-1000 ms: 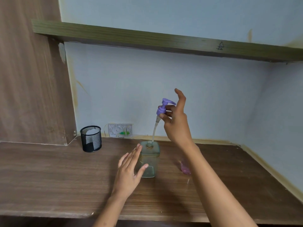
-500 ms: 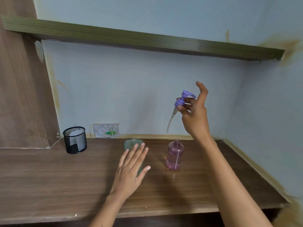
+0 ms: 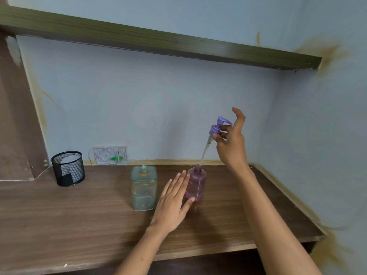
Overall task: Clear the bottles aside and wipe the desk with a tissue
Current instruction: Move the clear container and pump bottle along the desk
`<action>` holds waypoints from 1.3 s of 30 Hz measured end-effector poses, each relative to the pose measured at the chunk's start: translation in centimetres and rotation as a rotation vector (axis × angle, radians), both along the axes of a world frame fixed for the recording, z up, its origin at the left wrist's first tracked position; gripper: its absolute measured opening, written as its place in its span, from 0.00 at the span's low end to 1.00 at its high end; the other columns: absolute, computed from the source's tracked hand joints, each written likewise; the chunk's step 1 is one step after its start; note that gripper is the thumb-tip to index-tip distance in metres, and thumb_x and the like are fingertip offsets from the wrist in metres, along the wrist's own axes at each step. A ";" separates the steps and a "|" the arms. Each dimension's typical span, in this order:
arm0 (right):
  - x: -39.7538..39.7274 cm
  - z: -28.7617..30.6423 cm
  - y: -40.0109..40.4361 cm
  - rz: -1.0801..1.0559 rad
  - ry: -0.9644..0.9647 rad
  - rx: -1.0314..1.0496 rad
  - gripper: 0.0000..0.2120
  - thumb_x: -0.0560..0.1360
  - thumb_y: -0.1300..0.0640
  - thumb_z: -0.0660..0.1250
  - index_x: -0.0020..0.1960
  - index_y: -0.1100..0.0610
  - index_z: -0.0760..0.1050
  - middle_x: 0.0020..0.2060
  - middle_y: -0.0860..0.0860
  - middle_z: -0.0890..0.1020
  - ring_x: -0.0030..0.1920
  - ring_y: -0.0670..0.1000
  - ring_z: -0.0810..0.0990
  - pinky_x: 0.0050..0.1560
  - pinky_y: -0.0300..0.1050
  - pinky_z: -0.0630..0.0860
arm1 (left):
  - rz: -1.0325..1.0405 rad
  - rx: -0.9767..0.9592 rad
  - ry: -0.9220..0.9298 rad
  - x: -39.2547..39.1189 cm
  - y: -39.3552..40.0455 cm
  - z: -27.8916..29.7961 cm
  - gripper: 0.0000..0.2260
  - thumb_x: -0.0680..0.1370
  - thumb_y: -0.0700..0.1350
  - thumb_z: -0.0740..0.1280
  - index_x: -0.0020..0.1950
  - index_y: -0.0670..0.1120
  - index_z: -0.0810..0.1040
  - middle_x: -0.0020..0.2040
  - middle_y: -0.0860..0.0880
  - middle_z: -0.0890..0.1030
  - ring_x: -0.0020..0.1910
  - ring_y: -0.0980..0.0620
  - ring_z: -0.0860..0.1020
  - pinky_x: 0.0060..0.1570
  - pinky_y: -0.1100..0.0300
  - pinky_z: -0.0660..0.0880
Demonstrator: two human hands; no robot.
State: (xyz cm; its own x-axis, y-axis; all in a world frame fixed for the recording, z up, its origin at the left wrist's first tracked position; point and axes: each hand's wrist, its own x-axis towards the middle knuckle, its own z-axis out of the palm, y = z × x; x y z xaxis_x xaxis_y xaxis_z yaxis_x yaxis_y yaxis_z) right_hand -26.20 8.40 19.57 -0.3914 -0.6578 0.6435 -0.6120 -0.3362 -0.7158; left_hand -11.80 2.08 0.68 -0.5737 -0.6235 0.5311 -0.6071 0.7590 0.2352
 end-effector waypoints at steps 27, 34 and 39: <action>-2.2 -7.7 -3.6 0.138 0.000 0.301 0.38 0.75 0.70 0.65 0.71 0.42 0.49 0.51 0.50 0.81 0.52 0.44 0.81 0.54 0.41 0.77 | -0.089 -0.032 0.104 -1.2 -2.6 -1.4 0.27 0.82 0.56 0.53 0.79 0.53 0.48 0.79 0.56 0.51 0.77 0.62 0.45 0.75 0.57 0.45; -2.3 -7.9 -3.7 0.179 -0.011 0.353 0.38 0.76 0.69 0.65 0.71 0.41 0.48 0.48 0.51 0.82 0.52 0.48 0.82 0.57 0.46 0.78 | -0.103 -0.035 0.092 -1.2 -2.6 -1.4 0.27 0.82 0.55 0.54 0.79 0.53 0.47 0.79 0.57 0.49 0.77 0.61 0.45 0.75 0.57 0.45; -2.0 -8.3 -3.1 0.213 0.010 0.388 0.37 0.76 0.70 0.63 0.74 0.48 0.48 0.39 0.45 0.79 0.47 0.43 0.82 0.56 0.43 0.77 | -0.109 -0.028 0.099 -1.2 -2.7 -1.4 0.27 0.82 0.55 0.55 0.79 0.53 0.48 0.79 0.58 0.49 0.77 0.61 0.45 0.75 0.56 0.46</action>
